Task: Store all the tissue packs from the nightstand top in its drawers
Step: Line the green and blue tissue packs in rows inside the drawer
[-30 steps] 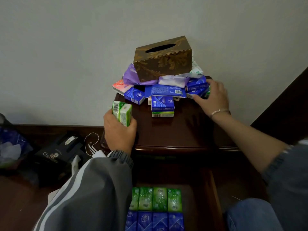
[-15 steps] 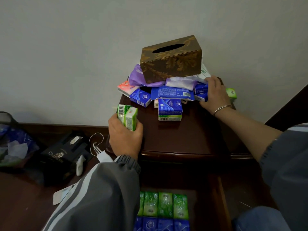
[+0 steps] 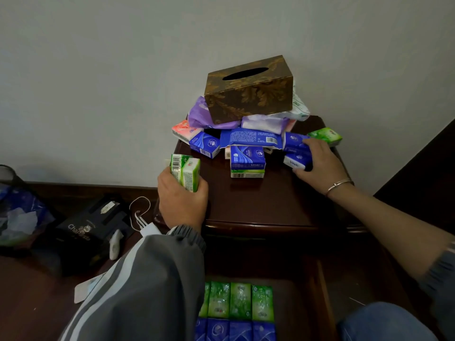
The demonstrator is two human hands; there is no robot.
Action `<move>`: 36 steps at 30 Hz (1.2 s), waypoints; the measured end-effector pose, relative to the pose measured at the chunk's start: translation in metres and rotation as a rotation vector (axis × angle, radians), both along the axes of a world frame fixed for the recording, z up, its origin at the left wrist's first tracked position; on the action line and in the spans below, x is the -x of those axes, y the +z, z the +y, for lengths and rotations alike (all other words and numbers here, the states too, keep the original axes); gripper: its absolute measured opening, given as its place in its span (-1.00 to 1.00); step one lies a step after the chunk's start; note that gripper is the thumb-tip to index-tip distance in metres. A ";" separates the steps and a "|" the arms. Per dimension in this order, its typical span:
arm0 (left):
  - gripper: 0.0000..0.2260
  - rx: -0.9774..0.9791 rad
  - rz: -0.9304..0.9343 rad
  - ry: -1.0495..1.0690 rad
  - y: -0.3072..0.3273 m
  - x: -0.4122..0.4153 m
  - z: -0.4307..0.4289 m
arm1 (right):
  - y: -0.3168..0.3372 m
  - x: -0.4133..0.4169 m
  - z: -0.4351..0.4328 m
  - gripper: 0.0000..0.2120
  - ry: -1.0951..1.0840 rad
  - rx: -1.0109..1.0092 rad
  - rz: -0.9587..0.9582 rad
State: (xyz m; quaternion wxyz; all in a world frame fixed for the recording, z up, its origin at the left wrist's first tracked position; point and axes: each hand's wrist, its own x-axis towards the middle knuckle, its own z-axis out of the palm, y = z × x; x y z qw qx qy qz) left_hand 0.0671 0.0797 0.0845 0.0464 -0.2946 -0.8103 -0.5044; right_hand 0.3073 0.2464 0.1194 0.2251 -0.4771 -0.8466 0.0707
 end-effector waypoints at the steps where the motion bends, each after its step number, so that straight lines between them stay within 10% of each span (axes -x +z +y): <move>1: -0.46 0.002 0.004 0.001 0.000 0.000 0.000 | 0.001 -0.004 -0.005 -0.35 0.013 0.001 -0.003; 8: -0.47 0.003 0.027 -0.002 -0.002 0.000 0.001 | 0.009 -0.022 -0.042 -0.44 0.034 0.043 0.077; 22: -0.47 0.001 0.039 -0.011 -0.002 0.000 0.001 | 0.063 0.004 0.006 -0.30 0.151 0.389 -0.502; 30: -0.48 -0.004 0.078 0.006 -0.004 0.001 0.003 | 0.072 -0.032 0.015 -0.28 0.139 0.195 -0.236; 36: -0.47 -0.001 0.087 0.006 -0.006 0.002 0.003 | 0.071 -0.026 0.004 -0.36 0.355 0.062 -0.709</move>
